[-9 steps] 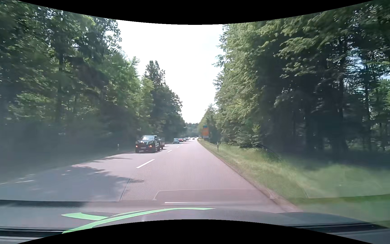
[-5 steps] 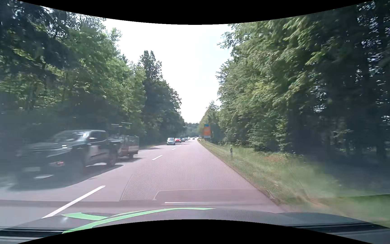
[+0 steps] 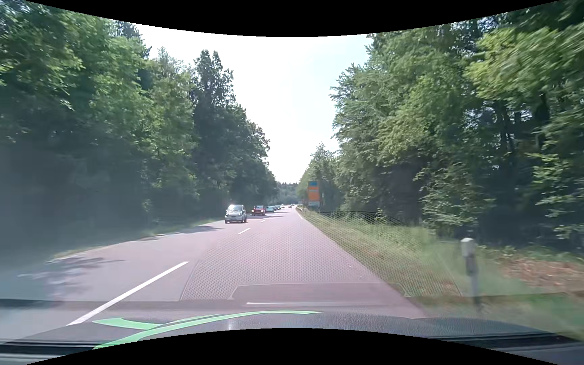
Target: Follow the waypoints while adhering to traffic rules and regulations
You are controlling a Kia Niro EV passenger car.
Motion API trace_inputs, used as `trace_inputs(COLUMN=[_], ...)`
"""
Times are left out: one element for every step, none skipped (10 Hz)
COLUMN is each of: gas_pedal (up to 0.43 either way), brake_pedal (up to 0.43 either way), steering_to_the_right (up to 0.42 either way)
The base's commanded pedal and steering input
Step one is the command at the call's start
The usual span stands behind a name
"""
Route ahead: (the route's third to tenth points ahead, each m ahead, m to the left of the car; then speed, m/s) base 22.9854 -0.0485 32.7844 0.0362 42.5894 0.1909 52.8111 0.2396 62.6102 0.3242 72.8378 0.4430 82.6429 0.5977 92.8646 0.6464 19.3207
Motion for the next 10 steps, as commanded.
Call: trace_inputs(gas_pedal=[0.059, 0.059, 0.059, 0.059, 0.059, 0.059, 0.059, 0.059, 0.067, 0.067], brake_pedal=[0.000, 0.000, 0.000, 0.000, 0.000, 0.000, 0.000, 0.000, 0.000, 0.000], steering_to_the_right=[-0.001, -0.001, -0.001, -0.001, -0.001, -0.001, -0.001, -0.001, -0.001, -0.001])
